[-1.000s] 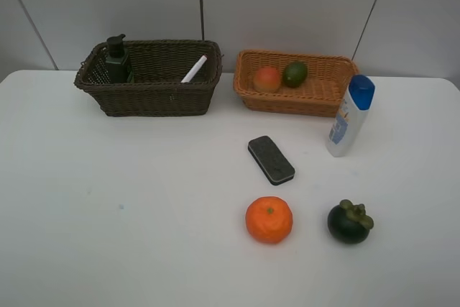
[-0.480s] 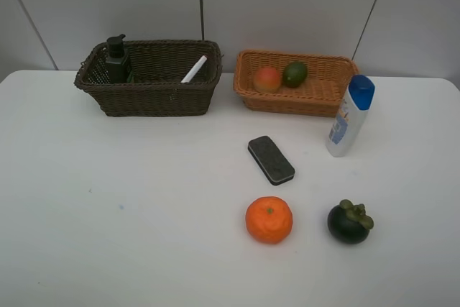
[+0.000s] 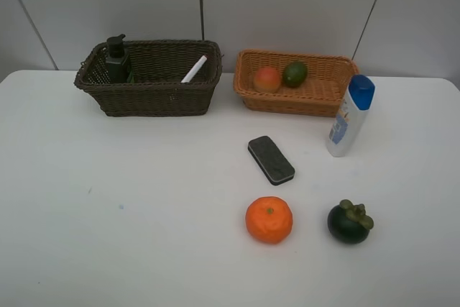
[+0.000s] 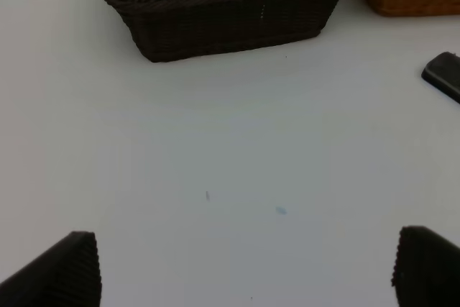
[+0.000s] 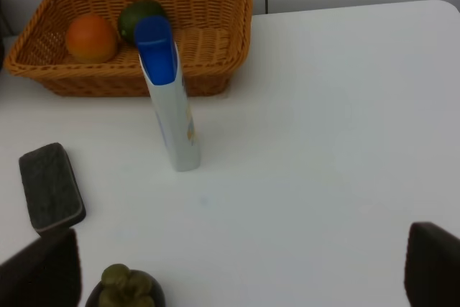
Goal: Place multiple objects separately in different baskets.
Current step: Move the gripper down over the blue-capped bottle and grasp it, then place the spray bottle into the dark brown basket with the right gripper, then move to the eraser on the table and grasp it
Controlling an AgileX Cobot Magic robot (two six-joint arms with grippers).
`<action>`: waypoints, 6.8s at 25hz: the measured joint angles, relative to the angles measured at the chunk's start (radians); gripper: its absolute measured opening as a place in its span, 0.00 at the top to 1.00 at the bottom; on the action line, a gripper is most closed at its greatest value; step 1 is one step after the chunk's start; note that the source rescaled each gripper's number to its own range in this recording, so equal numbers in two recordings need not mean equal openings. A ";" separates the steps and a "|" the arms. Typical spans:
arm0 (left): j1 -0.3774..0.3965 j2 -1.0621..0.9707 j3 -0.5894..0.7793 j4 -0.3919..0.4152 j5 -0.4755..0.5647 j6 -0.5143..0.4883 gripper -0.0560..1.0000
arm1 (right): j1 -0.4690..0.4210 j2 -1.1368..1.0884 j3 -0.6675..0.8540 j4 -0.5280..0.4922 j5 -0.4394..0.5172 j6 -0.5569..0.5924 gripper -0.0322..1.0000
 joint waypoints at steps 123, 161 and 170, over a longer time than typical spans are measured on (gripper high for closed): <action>0.020 0.000 0.000 0.013 0.003 0.000 0.00 | 0.617 2.137 -1.416 0.119 -0.467 -0.056 0.96; 0.020 0.000 0.000 0.013 0.003 0.000 0.00 | 0.629 2.050 -1.426 0.052 0.130 -0.056 0.00; 0.020 0.000 0.000 0.013 0.003 0.000 0.00 | 0.629 2.050 -1.232 0.017 0.146 -0.037 0.00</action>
